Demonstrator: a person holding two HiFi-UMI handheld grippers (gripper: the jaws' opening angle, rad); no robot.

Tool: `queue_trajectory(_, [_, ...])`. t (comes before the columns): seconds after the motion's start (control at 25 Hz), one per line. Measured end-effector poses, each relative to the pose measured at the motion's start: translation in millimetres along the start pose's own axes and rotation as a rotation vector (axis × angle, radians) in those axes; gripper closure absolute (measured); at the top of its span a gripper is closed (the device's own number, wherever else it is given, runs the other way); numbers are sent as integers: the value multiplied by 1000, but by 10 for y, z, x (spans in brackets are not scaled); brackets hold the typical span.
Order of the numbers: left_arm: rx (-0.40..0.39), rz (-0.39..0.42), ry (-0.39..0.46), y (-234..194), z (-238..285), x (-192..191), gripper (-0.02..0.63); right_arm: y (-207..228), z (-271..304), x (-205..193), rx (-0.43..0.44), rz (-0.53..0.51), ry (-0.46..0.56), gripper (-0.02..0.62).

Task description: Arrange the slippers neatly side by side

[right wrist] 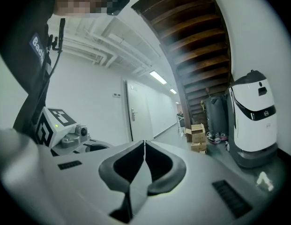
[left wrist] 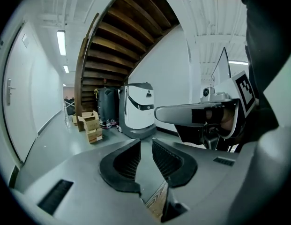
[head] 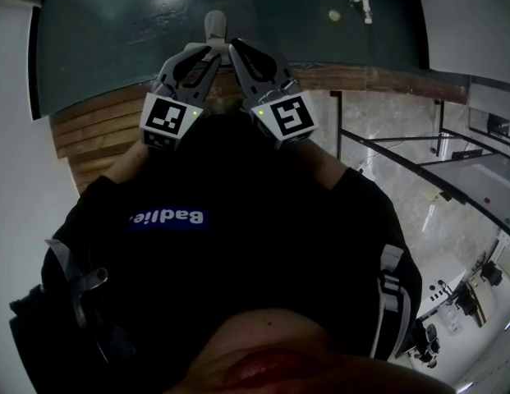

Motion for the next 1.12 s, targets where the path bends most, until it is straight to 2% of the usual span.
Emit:
queue_trajectory(0.48, [80,-37,-58,183,567,71,554,773,-15,-96,92,41,-38,595])
queue_trajectory(0.68, [87,-71,-80,210,566,-56,554,818,72,-197,111,43,-82,595])
queue_trajectory(1.12, [63,-112,-79,-118,411,-404,552,585,538,-429,97,21,-164,595])
Point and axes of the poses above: the fingertips, and each gripper's own axes: z forward along the fingers, y to its right, x out of its top, the point moved 10 cm from there along -z, backward along the fingers, and after that the axes turned 13 degrees about z, right-handed, at the moved point
